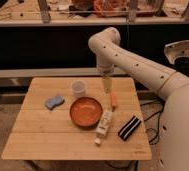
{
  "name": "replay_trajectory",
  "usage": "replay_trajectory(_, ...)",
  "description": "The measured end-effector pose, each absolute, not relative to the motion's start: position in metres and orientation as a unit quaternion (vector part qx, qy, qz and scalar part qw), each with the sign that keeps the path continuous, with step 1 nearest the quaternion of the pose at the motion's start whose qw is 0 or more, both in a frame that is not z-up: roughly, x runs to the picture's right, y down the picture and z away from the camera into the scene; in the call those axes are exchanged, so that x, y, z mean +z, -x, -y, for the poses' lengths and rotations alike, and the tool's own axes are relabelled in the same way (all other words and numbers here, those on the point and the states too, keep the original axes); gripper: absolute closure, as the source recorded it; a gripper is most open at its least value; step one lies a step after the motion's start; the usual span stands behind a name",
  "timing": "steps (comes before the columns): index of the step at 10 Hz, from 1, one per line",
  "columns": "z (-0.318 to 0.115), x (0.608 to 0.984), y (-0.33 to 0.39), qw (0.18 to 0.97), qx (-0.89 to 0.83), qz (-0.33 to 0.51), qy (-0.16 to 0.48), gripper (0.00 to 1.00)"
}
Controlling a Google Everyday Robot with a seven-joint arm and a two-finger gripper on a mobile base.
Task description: Move the arm in a circular motion
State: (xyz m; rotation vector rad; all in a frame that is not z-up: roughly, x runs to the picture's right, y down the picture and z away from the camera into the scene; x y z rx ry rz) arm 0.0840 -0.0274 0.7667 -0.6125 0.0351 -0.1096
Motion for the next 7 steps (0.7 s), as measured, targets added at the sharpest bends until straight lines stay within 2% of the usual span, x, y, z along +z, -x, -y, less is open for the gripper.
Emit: replay_trajectory(7, 0.009, 0.749, -0.153, 0.951, -0.019, -0.038, 0.307, 0.2)
